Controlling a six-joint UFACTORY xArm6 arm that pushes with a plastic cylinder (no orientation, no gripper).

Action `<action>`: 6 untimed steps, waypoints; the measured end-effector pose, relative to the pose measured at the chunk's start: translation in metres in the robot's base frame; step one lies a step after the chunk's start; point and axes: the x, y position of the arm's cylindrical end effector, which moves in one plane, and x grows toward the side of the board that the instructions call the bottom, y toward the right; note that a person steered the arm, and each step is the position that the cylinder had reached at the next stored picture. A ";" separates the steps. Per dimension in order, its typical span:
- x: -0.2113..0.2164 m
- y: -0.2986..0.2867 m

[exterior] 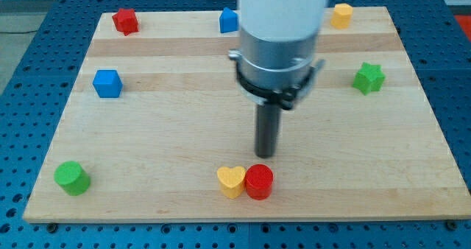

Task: Slightly push the green circle to the right side of the board

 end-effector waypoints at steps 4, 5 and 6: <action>0.013 -0.311; 0.031 -0.309; 0.049 -0.286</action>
